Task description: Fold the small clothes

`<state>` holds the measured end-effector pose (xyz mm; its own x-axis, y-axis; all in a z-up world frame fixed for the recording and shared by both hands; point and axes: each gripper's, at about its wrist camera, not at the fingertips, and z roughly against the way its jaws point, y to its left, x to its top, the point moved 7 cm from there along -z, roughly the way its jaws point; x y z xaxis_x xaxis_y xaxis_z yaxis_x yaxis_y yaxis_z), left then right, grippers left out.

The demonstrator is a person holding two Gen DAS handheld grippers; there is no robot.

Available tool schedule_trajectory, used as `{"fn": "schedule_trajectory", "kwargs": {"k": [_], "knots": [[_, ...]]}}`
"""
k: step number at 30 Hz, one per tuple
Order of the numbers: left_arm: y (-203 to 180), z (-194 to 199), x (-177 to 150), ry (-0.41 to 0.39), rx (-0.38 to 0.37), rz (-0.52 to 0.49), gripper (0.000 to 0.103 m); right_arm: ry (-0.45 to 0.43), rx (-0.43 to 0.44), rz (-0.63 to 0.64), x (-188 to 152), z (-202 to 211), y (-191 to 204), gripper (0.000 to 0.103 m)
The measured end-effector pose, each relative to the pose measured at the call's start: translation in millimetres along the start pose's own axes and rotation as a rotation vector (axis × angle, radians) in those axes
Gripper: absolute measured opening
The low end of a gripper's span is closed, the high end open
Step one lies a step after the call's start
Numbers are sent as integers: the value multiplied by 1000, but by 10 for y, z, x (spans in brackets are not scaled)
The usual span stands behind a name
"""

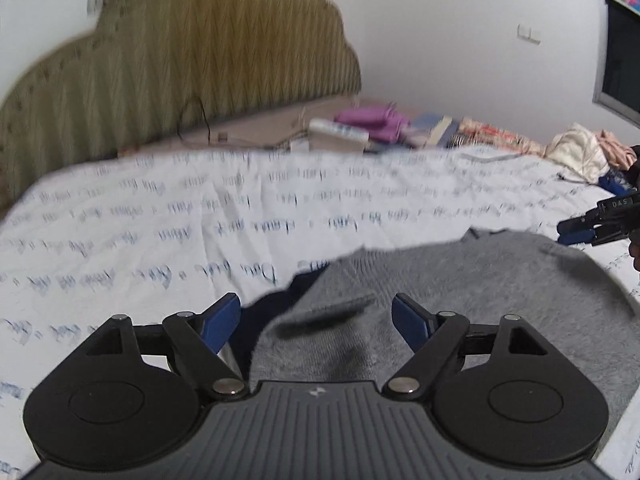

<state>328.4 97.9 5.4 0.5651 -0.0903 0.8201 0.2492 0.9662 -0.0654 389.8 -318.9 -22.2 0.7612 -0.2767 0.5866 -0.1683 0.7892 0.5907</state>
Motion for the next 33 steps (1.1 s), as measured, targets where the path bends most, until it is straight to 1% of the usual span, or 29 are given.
{"fn": "schedule_trajectory", "kwargs": {"k": [3,4,6,7,8,9,10,11,12,15,17,18,19,20,22,23,24,25,26,27,28,29,30,31,32,33], "knots": [[-6,-195,-2,29,38,-20,83,26,-41,30,23,-206,-10,47],[-7,-267,-3,46,38,-19,83,38,-52,42,16,-250,-15,50],[-47,-363,-2,77,14,-25,80,61,-60,63,-2,-337,-4,50],[-89,-406,-5,92,8,-47,72,62,-66,76,-8,-364,6,50],[-120,-451,-11,108,20,-75,62,62,-68,91,-15,-373,25,50],[-146,-498,-31,135,42,-111,50,65,-66,104,-26,-380,39,48],[-163,-530,-50,159,49,-132,47,72,-66,117,-46,-388,51,41],[-176,-535,-58,164,38,-131,46,76,-68,130,-61,-391,59,38],[-169,-523,-56,157,31,-126,46,77,-76,144,-67,-389,59,38],[-103,-503,-55,152,56,-131,47,77,-83,143,-59,-376,36,40],[-58,-517,-46,158,78,-130,46,76,-77,132,-54,-375,12,37],[-39,-524,-42,158,87,-121,34,74,-79,127,-54,-379,1,24],[-11,-523,-18,150,96,-99,19,71,-79,121,-52,-379,-7,7],[38,-509,16,139,101,-47,4,61,-86,106,-41,-370,-24,5],[209,-430,140,75,145,83,4,10,-68,90,14,-281,1,5],[316,-420,180,65,142,160,4,-26,-56,93,50,-203,41,4],[414,-468,170,86,123,224,4,-68,-37,86,93,-113,67,4],[486,-556,110,130,125,257,4,-93,-22,61,124,-64,39,4],[545,-651,18,177,160,267,4,-81,-39,32,122,-96,-43,4],[557,-713,-52,193,169,261,4,-41,-81,21,77,-182,-145,4],[541,-714,-62,166,173,245,4,-6,-118,28,9,-264,-216,4],[525,-713,-60,158,188,229,7,-7,-119,29,-42,-298,-240,4],[507,-700,-53,150,197,221,8,-27,-108,13,-61,-291,-247,6],[480,-676,-48,145,195,215,10,-40,-110,-21,-72,-285,-268,13],[453,-624,-33,138,192,205,14,-46,-106,-53,-88,-276,-275,15],[430,-532,-20,128,194,200,23,-51,-98,-69,-96,-252,-265,22]]}}
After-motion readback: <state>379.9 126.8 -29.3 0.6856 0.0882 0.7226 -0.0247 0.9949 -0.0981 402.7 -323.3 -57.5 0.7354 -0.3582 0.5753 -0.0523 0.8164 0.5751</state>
